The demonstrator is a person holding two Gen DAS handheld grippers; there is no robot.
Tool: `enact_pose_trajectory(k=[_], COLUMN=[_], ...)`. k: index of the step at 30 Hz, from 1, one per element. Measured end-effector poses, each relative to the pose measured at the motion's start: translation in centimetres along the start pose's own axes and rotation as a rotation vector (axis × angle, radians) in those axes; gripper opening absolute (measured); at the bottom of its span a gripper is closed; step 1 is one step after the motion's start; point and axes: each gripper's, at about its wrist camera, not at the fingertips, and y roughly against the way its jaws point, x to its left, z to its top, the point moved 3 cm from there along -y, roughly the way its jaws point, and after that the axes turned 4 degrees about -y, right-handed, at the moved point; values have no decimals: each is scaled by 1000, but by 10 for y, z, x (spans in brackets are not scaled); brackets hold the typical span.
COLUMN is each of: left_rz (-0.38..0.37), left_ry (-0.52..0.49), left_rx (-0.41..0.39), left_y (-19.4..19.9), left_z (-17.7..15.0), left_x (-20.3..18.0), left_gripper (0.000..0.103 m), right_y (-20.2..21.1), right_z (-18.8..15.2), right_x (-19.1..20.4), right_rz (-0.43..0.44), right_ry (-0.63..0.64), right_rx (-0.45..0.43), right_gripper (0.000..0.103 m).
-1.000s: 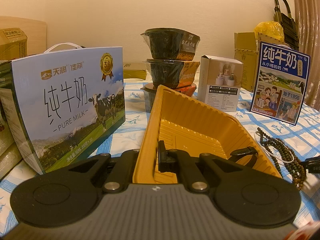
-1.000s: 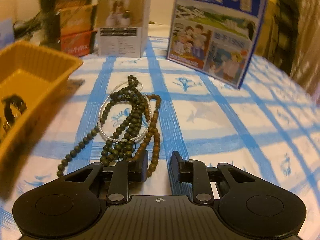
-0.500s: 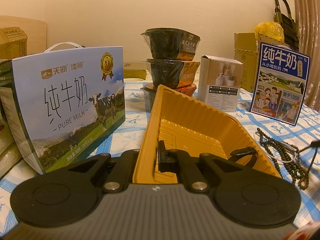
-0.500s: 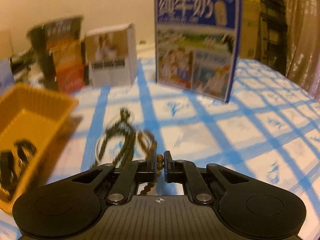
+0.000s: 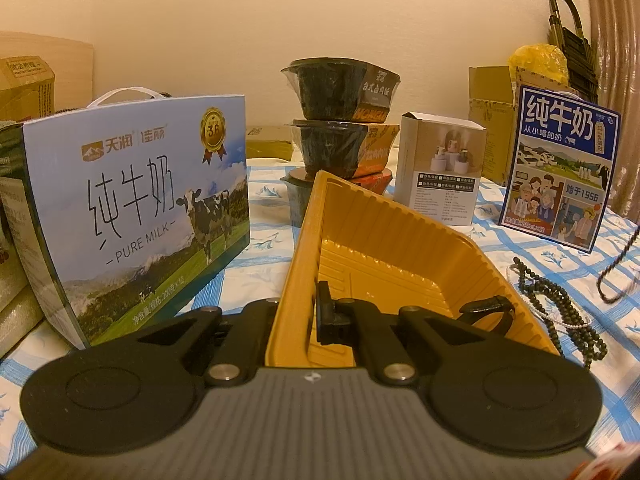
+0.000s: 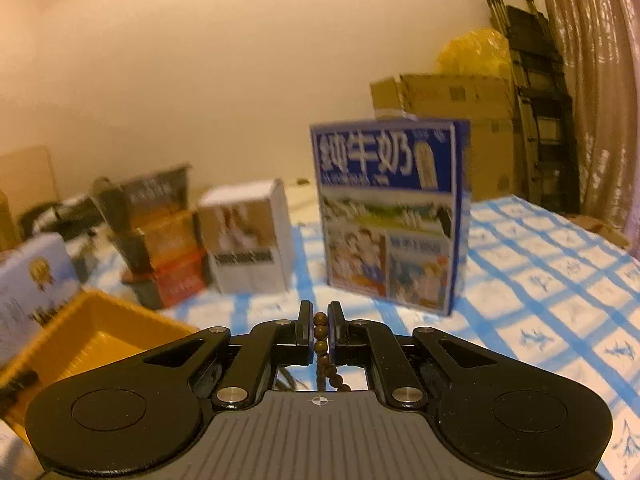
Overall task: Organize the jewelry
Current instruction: 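Grasp a dark bead strand with the right tool and lift, then carry the bead strand over the orange tray and open the right tool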
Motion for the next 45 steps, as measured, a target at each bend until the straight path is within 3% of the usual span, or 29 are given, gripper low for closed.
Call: enact_pose_trajectory(k=[11,22,34,40,45], left_rz=[-4,-9,-12,-15,-20], left_ry=[3,11,21,25,32], left_rx=[-6,-10,-12,-13,-12], left_y=[-1,-1,1,1,1], left_z=[2,2,2,2,2], left_x=[-1,-1,0,1,2], left_gripper=[4,4,4,4,4], right_y=[30,30,2,-26,-60], right_z=[38,40,42,28,-7], right_x=[49,107,192,225,226], right_rz=[181,387,625,672,662], right_ry=[13,9,-15,-31,-68], right_rx=[-74,-10,18,43,176], right_gripper=[7,7,7,7,7])
